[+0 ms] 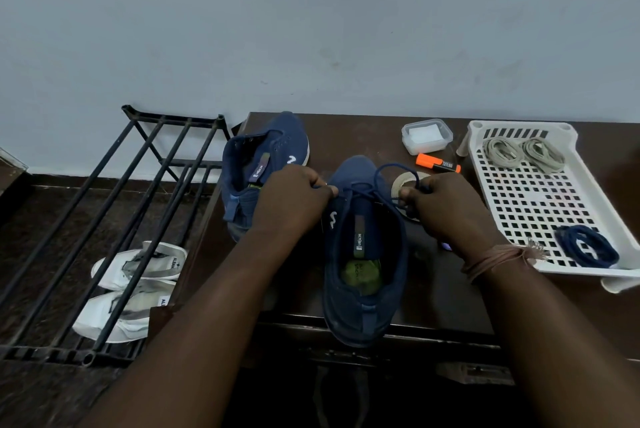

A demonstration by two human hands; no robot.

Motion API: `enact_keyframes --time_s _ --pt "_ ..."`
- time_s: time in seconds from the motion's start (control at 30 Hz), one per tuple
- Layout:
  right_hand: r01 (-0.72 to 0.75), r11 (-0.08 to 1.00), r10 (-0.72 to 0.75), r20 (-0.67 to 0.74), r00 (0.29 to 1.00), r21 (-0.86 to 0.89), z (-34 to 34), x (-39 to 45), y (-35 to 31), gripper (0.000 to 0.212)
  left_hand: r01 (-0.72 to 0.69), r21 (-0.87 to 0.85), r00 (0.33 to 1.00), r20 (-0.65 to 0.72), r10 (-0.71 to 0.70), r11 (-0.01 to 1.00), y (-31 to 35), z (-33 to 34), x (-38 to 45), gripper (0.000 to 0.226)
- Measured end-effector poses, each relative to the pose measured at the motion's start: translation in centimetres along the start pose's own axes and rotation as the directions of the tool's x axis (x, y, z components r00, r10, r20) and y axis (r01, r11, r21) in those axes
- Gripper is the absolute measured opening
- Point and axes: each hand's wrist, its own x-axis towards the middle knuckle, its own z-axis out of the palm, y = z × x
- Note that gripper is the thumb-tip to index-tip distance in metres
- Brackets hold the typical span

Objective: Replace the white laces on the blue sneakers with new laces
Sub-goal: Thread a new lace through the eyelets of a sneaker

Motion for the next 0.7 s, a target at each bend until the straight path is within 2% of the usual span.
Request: enact_keyframes --time_s 0.27,0.4,0.47,0.53,0.57,0.6,0.67,0.7 --pt "-0.034 0.995 0.029 -0.05 0.998 -0.099 -0.7 0.0 0.6 0.026 -0.02 0.238 0.99 -0.134 0.053 0.971 -0.3 0.2 0.2 0.027" --pt "-0.026 0.99 0.013 -0.094 0.995 -0.136 -0.8 -0.5 0.2 0.04 -0.012 0.292 0.988 -0.144 0.057 0.956 -0.4 0.7 0.2 0.029" --pt "-0.001 0.991 -0.009 -0.071 0.997 -0.137 -1.1 -0.6 -0.3 0.041 -0.021 0.272 0.992 -0.112 0.053 0.962 -0.3 0.8 0.0 0.031" --pt "0.007 0.987 -0.003 0.026 1.0 -0.158 -1.5 -0.8 -1.2 0.036 0.009 0.106 0.999 -0.032 -0.006 0.994 0.0 0.2 0.0 0.028" --pt "0.019 0.983 -0.004 0.08 0.997 -0.182 -1.7 -0.9 -1.6 0.032 0.056 -0.07 0.998 0.026 -0.054 0.996 0.2 -0.4 0.2 0.023" --pt "0.034 0.978 -0.008 0.129 0.992 -0.206 -2.0 -1.0 -2.0 0.03 0.127 -0.295 0.99 0.098 -0.103 0.947 0.5 -1.0 0.4 0.018" --pt "0.046 0.975 -0.006 0.184 0.983 -0.217 -2.7 -1.3 -2.5 0.041 0.234 -0.677 0.97 0.212 -0.12 0.698 1.0 -2.4 0.6 0.014" --pt "0.039 0.975 0.0 0.176 0.984 -0.217 -3.0 -1.4 -2.7 0.046 0.216 -0.769 0.975 0.201 -0.092 0.602 1.1 -2.9 0.7 0.015"
